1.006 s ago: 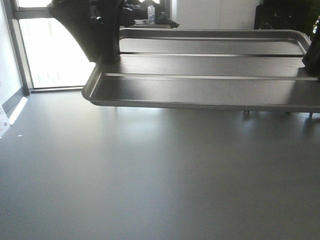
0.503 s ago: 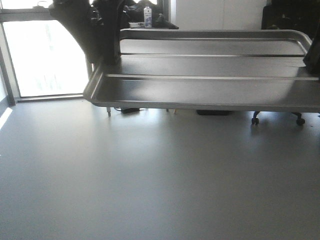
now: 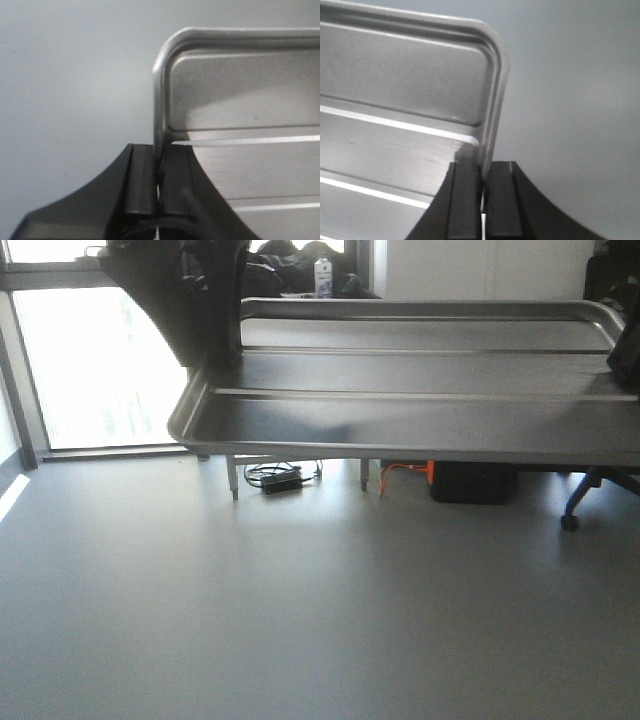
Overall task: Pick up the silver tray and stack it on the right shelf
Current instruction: 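Hold the tray raised with both grippers while the base drives away, then carry the tray over the larger grey-blue tray on the other shelf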
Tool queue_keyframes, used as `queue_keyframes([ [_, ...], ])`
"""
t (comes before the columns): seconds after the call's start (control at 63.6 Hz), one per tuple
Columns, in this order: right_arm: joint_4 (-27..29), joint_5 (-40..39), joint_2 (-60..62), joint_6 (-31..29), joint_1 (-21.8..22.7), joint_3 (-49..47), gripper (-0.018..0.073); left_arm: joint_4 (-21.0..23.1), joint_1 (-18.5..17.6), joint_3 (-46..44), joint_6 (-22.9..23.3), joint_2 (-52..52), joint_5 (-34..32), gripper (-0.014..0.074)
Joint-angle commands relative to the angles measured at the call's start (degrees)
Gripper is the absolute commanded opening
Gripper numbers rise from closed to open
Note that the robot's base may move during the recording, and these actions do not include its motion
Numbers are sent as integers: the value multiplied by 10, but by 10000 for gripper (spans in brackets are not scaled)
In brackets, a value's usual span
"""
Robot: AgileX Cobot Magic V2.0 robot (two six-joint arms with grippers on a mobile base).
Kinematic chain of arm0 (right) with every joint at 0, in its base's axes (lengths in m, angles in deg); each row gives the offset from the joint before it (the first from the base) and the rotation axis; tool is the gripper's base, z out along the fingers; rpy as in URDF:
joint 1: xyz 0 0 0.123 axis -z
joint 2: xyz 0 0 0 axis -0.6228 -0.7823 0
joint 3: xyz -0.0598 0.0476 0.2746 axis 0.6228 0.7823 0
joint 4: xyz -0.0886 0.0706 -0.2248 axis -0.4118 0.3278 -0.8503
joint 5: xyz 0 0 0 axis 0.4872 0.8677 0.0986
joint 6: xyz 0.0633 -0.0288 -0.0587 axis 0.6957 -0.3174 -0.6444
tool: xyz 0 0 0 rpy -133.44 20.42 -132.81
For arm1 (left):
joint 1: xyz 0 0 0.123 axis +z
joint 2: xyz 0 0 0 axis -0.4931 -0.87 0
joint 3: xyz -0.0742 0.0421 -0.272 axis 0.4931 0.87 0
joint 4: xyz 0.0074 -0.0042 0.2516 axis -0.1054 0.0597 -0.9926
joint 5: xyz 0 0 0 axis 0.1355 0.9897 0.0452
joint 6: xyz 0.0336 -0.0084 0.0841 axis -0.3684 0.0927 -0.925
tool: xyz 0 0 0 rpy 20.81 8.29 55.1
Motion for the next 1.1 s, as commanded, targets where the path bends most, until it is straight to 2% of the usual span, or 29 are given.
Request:
queue_keyframes([
  [0.0, -15, -28, 15, -13, 0, -17, 57, -12, -4, -17, -8, 27, -5, -93],
  [1.085, -15, -28, 15, -13, 0, -17, 57, -12, -4, -17, -8, 25, -7, -93],
])
